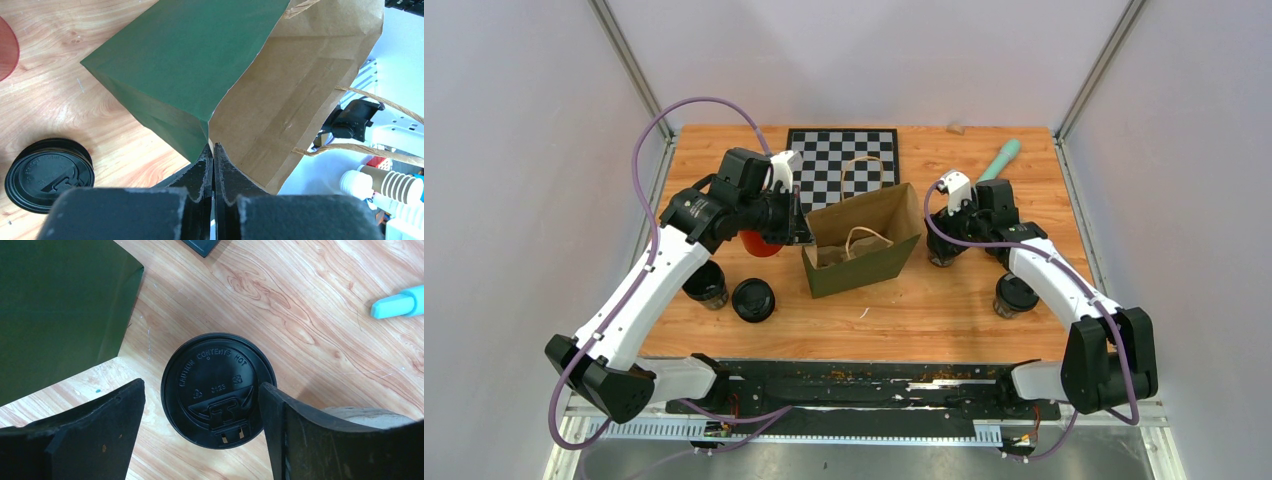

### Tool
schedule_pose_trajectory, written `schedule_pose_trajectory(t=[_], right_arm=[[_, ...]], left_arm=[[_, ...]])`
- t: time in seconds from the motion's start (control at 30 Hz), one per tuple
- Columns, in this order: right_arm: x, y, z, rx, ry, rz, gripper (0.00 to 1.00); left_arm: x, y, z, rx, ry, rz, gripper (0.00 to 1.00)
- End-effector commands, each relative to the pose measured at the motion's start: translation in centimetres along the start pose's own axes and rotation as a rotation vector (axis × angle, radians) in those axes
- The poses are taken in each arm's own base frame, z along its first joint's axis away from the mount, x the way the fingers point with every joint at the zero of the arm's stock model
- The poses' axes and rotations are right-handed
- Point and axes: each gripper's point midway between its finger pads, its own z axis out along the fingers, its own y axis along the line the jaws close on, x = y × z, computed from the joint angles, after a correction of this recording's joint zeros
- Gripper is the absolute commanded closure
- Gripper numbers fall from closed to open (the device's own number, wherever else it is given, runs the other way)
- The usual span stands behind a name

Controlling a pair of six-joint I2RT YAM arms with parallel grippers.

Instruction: Pack the takeout coffee

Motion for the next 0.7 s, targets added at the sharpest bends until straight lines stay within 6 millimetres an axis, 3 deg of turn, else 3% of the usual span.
schedule_pose_trajectory(t=[0.0, 0.67], right_arm=[[-2.18, -0.96, -0.17, 0.041, -0.054, -0.021, 0.16], [-2.63, -1.37, -0.3, 0.054, -0.058, -0.054, 0.12]], left_arm=[[-1.61, -0.87, -1.04, 0.022, -0.059, 0.042, 0.96], [-1.73, -0.9, -1.04, 0.02, -0.061, 0.043, 0.97]])
